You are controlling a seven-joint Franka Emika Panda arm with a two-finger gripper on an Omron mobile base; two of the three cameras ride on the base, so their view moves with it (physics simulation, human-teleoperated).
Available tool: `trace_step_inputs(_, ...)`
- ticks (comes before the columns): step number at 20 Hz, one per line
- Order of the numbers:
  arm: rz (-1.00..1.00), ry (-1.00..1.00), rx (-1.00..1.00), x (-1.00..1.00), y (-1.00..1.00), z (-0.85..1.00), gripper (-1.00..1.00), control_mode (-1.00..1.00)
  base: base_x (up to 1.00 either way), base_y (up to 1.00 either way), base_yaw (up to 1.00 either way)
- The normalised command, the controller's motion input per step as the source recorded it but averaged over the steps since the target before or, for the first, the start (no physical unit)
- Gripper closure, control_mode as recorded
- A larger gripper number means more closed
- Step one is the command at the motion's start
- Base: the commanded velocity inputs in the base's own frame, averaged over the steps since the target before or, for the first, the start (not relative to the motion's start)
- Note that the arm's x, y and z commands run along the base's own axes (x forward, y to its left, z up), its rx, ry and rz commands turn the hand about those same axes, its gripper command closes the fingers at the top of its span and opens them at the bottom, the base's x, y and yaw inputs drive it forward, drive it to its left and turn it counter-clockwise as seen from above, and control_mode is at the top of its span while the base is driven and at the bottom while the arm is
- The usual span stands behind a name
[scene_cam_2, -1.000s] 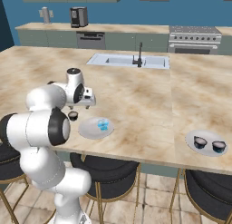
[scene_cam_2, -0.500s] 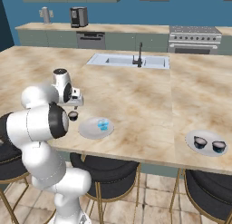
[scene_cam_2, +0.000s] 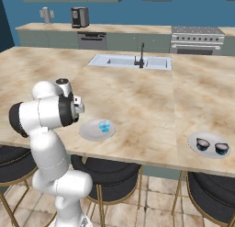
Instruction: Place two yogurt containers on each plate.
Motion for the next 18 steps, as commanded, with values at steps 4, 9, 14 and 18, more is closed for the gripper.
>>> trace_step_inputs(4, 0.00, 0.00, 0.00, 0.27, 0.28, -0.47, -1.00, -1.00, 0.00, 0.00, 0.00)
trace_step_inputs(9, 0.00, 0.01, 0.00, 0.22, 0.22, -0.31, -1.00, -1.00, 0.00, 0.00, 0.00)
trace_step_inputs(14, -0.04, -0.01, 0.00, 0.03, -0.08, 0.01, -1.00, -1.00, 0.00, 0.00, 0.00)
trace_step_inputs(18, -0.04, 0.00, 0.00, 0.10, -0.18, 0.04, -1.00, -1.00, 0.00, 0.00, 0.00)
